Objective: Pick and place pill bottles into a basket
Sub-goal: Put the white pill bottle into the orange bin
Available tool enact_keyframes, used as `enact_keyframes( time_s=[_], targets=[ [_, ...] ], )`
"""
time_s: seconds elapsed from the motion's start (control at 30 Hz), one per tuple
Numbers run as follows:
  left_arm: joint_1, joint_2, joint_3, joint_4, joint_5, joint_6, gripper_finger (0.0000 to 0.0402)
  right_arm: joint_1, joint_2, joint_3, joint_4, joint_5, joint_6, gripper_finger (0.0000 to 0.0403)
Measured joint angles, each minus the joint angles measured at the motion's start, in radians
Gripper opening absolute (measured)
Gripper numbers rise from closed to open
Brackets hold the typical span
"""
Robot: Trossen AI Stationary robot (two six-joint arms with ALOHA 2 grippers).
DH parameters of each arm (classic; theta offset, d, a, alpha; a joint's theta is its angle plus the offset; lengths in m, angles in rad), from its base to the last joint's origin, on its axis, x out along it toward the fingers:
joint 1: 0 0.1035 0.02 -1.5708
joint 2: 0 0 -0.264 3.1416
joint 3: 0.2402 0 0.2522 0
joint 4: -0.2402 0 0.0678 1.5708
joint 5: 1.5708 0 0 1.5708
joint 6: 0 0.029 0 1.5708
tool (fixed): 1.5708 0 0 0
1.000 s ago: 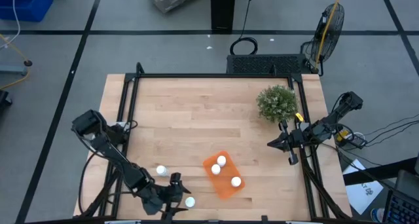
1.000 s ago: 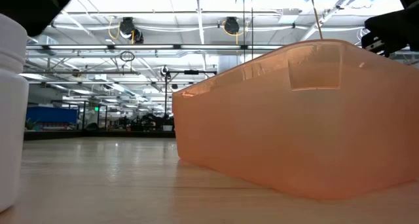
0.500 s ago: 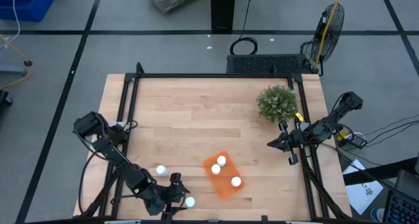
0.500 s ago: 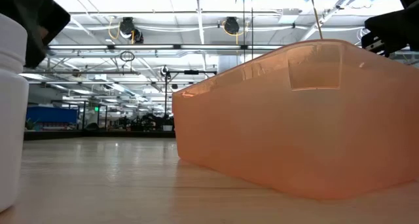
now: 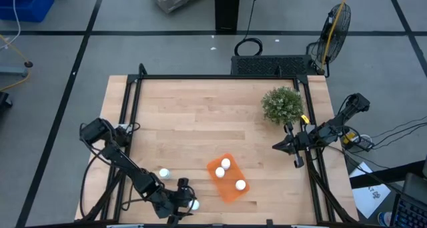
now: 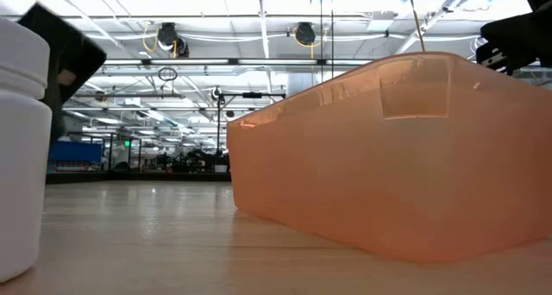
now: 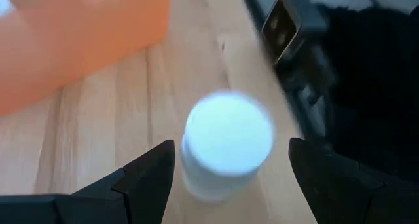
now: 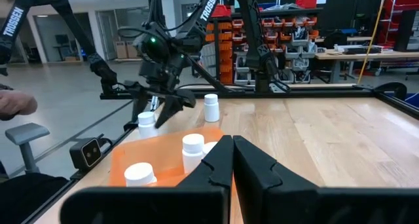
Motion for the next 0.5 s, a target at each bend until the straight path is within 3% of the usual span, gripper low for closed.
enact_keyframes(
  time_s=[0.3,0.5],
  targets=[
    [0.008,0.002,-0.001,0.046,-0.015,0.029,0.0304,0.000,0.001,0.000,0.000,0.000,0.000,0.0004],
    [0.031,0.014,-0.002,0.036,-0.020,0.030,0.0269,0.000,0.001,0.000,0.000,0.000,0.000,0.0004]
  ],
)
